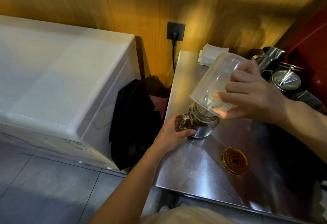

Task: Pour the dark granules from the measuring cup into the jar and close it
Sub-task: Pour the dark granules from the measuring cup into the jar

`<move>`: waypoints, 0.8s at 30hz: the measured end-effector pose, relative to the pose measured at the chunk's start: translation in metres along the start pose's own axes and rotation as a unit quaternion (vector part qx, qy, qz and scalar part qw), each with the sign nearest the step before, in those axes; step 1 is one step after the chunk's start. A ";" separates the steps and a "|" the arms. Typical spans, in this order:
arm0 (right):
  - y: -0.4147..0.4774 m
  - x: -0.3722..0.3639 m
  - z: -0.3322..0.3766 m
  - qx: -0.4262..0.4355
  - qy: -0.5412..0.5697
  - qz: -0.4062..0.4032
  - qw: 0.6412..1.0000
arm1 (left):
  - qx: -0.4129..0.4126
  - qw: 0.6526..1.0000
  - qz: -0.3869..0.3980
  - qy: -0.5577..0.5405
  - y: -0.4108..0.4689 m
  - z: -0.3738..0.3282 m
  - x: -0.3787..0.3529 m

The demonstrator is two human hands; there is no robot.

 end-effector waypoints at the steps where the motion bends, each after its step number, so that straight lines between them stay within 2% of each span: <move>1: 0.000 0.000 0.001 0.003 -0.002 0.000 1.000 | -0.001 1.000 0.001 -0.003 0.000 0.000 0.000; 16: -0.004 0.007 0.005 0.007 -0.036 -0.018 0.999 | 0.015 0.999 0.002 -0.046 0.000 0.002 -0.002; 24: -0.005 0.005 0.011 0.024 -0.043 -0.014 0.999 | 0.013 1.000 0.011 -0.021 0.000 0.005 -0.003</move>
Point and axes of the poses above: each hand's wrist, its own y-axis towards the middle knuckle, its own x-axis out of the back of the hand, z = x × y, the point moved 8 cm from there along y, towards the middle knuckle, and after that the axes turned 9 degrees about -z, right-handed, at the moved point
